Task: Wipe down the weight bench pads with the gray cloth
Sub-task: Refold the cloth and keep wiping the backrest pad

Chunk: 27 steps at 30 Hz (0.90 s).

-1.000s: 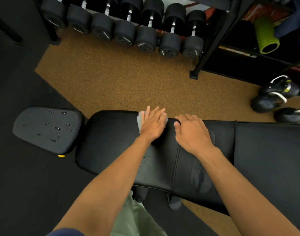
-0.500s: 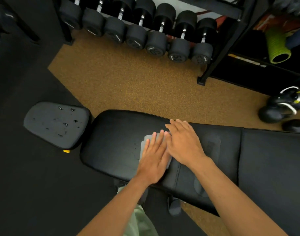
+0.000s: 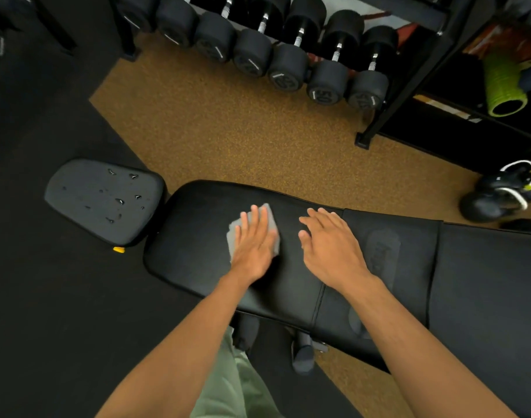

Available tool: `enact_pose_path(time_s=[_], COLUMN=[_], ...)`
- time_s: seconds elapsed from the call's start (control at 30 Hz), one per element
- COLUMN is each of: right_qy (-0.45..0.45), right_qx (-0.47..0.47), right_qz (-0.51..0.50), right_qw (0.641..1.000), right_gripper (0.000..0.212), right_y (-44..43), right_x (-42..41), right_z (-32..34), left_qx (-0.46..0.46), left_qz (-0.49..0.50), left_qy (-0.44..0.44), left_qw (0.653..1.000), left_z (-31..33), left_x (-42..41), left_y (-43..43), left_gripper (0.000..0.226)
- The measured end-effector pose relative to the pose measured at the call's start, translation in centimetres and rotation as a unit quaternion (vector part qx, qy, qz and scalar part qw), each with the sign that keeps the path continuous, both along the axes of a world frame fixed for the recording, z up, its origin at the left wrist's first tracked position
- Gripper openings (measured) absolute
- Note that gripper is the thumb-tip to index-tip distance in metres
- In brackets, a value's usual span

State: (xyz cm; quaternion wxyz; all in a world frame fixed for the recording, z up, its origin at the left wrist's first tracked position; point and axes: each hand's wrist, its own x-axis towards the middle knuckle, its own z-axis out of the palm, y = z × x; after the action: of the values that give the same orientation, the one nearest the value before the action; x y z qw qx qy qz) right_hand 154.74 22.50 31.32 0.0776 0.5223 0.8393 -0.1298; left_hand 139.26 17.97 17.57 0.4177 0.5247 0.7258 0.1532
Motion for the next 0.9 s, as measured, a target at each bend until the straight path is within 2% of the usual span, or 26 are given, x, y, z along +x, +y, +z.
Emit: enact_pose_path(time_s=[0.13,0.23,0.37,0.7,0.9], right_qy=[0.013,0.027,0.016,-0.022,-0.030], right_qx=[-0.002,-0.006,-0.021,-0.038,-0.035], right_qz=[0.006,0.015,0.048,0.090,0.104], right_qw=[1.000,1.000,0.999,0.995,0.994], right_gripper=[0.045,0.044,0.047,0.051,0.049], right_y=[-0.4,-0.9,-2.0,-3.1,-3.4], right_x=[-0.3,-0.9,-1.6,-2.7,-3.8], right_z=[0.1,0.3,-0.2,-2.3,-2.1], left_qx=[0.086,0.148,0.185,0.150,0.066], left_qz=[-0.093,-0.078,-0.057,0.062,0.147], left_qy=[-0.024,-0.061,-0.024,0.036,0.033], left_qw=[0.992,0.984,0.981,0.986,0.986], left_z=[6.3,9.4,7.6,-0.4,-3.5], left_x=[5.9,8.1,7.2,-0.2,-3.6], left_y=[-5.6,-10.0,-12.2,-12.8,-12.5], left_gripper=[0.059,0.054,0.053,0.053,0.056])
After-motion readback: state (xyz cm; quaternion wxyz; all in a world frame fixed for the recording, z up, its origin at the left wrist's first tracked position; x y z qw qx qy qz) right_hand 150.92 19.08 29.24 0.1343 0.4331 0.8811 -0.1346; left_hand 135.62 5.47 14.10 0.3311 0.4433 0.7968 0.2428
